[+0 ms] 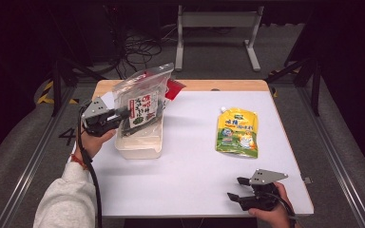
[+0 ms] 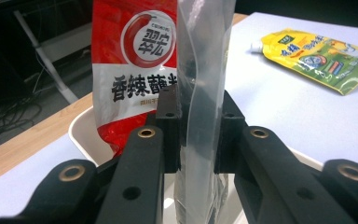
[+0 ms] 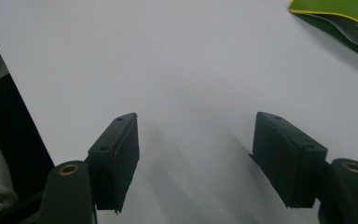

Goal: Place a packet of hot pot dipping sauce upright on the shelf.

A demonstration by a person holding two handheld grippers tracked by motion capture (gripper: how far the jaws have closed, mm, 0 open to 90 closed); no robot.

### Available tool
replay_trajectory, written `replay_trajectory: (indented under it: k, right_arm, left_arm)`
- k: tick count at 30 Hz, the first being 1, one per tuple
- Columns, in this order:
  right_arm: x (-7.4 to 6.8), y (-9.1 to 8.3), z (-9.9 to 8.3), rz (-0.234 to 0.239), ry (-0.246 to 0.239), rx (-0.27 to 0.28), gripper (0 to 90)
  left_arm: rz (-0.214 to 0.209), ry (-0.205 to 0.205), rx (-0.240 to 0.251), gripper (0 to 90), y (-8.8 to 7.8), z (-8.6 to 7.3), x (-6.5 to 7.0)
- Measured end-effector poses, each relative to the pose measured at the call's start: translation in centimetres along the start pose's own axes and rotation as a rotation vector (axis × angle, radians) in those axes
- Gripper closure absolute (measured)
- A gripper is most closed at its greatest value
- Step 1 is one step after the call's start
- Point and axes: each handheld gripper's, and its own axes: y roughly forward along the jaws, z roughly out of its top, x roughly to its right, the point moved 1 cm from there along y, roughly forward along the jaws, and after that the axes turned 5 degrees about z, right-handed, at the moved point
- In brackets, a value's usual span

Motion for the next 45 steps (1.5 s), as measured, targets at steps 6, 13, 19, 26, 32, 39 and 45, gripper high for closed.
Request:
replay_trajectory:
  k: [6,13,19,26,32,39,45]
  right_arm:
    - [-0.1,0.1,0.0,0.006,-0.002,-0.004,31.6]
    - [-0.1,0.2,0.1,0.006,-0.006,-0.007,31.4]
    - [-0.1,0.2,0.2,0.004,-0.009,-0.006,31.2]
    - [0.2,-0.3,0.4,-0.039,-0.013,0.021,32.1]
    - [0.9,-1.1,0.4,-0.082,-0.002,0.048,34.7]
    - [2.1,-2.2,0.3,-0.104,0.032,0.088,41.1]
    - [2.8,-2.6,0.6,-0.138,0.020,0.095,47.3]
  left_arm:
    - [-0.020,-0.046,0.034,77.2,0.0,-1.4,-0.4]
    - [-0.037,-0.078,0.050,77.2,0.0,-2.7,-0.7]
    - [-0.032,-0.082,0.048,77.2,-0.1,-3.0,-0.6]
    - [0.018,-0.097,0.050,74.4,-0.2,-3.1,-0.2]
    - [0.028,-0.103,0.051,69.8,-0.7,-3.2,0.2]
    - [0.063,-0.113,0.084,60.2,-2.4,-3.2,0.7]
    - [0.089,-0.126,0.090,51.7,-4.0,-3.7,1.5]
